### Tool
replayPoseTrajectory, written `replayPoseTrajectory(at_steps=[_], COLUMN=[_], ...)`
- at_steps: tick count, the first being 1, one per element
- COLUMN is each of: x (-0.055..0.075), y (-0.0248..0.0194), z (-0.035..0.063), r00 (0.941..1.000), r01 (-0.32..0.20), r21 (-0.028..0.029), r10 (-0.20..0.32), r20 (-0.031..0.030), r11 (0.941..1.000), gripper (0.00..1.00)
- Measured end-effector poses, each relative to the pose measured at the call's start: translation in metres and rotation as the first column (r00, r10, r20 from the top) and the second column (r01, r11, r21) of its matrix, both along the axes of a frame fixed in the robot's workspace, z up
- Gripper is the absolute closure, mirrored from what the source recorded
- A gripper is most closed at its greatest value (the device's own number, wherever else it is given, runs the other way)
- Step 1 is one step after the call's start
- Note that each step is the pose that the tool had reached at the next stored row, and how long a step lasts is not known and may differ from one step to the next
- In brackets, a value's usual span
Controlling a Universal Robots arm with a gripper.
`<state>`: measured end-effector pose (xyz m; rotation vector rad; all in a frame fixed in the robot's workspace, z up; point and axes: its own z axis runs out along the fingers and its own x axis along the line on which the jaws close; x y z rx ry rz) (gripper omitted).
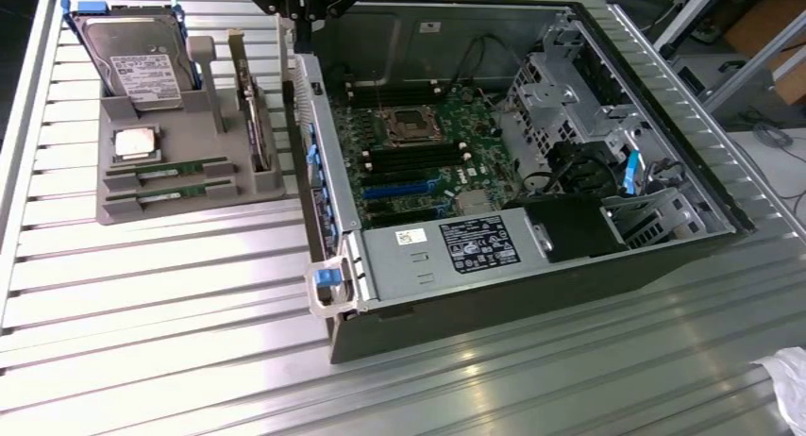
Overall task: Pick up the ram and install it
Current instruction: 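Reach for the ram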
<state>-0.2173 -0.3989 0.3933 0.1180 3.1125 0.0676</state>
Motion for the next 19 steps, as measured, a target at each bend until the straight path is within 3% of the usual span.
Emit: replayPoseTrajectory(at_steps=[19], x=[-0.019], y=[0.0000], z=[0.0000], r00=[1.0000], r01=[0.000], r21=[0.0000], r10=[0.000], r20=[0.0000], r11=[1.0000], gripper=[0.89])
